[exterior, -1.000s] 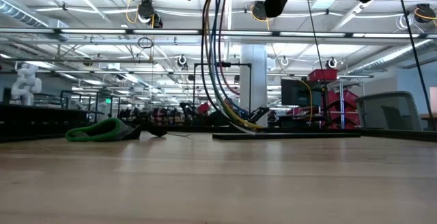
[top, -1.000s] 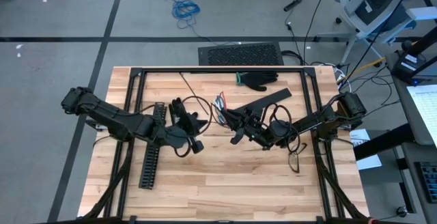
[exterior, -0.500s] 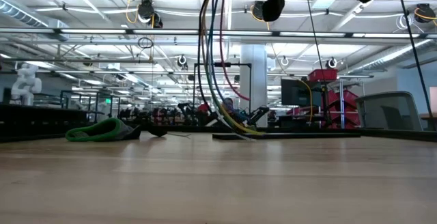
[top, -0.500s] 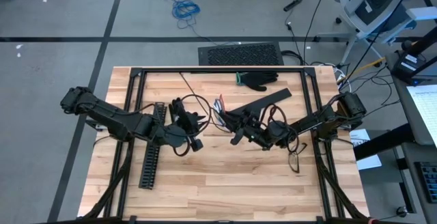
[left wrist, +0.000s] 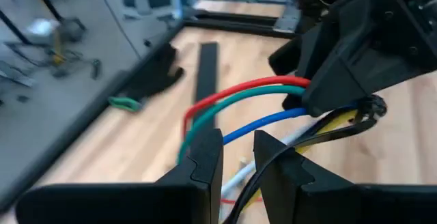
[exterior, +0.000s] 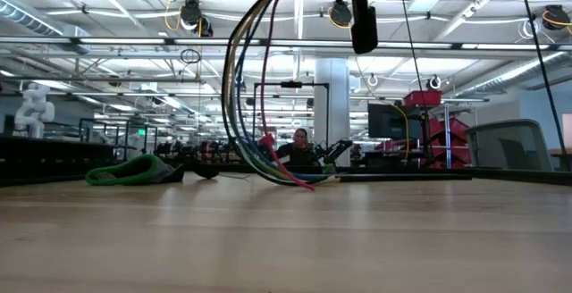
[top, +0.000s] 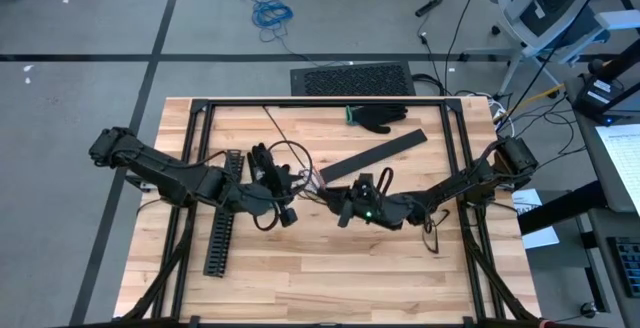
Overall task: Ziptie cables
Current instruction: Wrap the cable wires with the black zip tie
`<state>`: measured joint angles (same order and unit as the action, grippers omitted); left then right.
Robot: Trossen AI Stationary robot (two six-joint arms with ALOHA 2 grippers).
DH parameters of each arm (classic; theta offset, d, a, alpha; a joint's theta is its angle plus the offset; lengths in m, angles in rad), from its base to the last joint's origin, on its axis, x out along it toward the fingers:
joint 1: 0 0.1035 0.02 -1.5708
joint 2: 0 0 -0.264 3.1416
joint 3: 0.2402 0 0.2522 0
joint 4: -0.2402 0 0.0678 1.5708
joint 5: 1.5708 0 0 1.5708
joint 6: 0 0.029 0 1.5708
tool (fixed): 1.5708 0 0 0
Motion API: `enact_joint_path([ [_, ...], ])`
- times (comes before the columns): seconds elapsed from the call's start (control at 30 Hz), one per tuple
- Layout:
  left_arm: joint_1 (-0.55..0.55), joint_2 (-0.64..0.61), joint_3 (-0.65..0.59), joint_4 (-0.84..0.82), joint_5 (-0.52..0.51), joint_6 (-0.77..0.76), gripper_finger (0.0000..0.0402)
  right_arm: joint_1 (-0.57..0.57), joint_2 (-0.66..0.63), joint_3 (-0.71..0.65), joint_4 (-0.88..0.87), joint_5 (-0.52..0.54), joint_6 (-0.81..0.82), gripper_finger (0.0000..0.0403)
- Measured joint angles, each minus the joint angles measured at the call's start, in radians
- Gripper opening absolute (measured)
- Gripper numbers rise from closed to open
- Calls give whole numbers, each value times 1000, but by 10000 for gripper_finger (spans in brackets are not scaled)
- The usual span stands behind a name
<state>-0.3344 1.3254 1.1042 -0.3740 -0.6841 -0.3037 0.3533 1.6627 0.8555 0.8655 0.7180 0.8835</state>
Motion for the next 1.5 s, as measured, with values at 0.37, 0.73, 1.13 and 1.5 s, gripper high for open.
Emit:
enact_joint_path([
  [0.37, -52, 180, -14, 2, 143, -81, 80, 71, 0, 0, -192, -78, 322, 1],
  [0.73, -96, 255, -15, -160, 138, -84, 80, 87, 0, 0, -498, -189, 525, 1],
  [1.13, -100, 255, -15, -382, 168, -70, 80, 46, 0, 0, -732, -481, 597, 0],
  [1.5, -148, 165, -31, -641, 179, 4, 80, 15, 0, 0, -810, -551, 600, 1],
])
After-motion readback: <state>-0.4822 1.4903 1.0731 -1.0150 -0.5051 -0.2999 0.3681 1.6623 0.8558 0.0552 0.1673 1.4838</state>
